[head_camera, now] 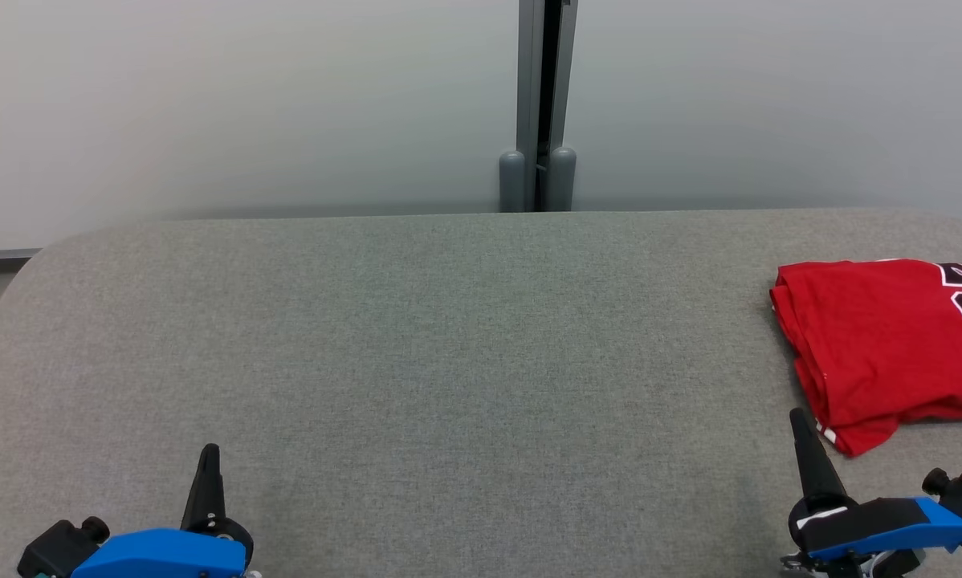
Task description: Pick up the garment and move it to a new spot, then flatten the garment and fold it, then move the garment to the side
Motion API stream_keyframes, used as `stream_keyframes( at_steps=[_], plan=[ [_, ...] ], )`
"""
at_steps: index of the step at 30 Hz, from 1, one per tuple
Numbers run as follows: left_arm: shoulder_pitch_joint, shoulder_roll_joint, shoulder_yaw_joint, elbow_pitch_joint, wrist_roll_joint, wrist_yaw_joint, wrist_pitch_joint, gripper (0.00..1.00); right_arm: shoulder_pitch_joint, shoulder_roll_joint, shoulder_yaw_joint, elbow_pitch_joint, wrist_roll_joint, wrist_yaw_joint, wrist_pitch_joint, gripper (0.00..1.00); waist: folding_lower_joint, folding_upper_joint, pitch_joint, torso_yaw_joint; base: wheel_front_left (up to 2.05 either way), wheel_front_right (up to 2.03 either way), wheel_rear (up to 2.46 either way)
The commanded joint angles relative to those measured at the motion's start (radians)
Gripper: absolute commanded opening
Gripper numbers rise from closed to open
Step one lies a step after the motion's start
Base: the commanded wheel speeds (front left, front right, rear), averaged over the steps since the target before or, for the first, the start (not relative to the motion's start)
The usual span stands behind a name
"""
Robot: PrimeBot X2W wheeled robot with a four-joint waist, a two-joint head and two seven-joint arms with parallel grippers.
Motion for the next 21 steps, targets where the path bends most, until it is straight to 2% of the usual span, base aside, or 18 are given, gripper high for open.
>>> stream_keyframes(
  at_steps=[1, 21],
  plan=[
    [-0.031, -0.001, 0.015, -0.008, -0.027, -0.01, 0.01, 0.0, -0.028, -0.004, -0.006, -0.016, 0.033, 0.0, 0.009, 0.0, 0.0, 0.0, 0.0, 0.001, 0.0, 0.0, 0.0],
    [-0.066, -0.02, 0.059, -0.005, -0.181, -0.038, 0.061, 0.0, -0.039, -0.005, -0.025, -0.027, 0.231, 0.0, 0.058, 0.0, 0.0, 0.0, -0.002, 0.008, 0.0, 0.0, 0.0]
  ],
)
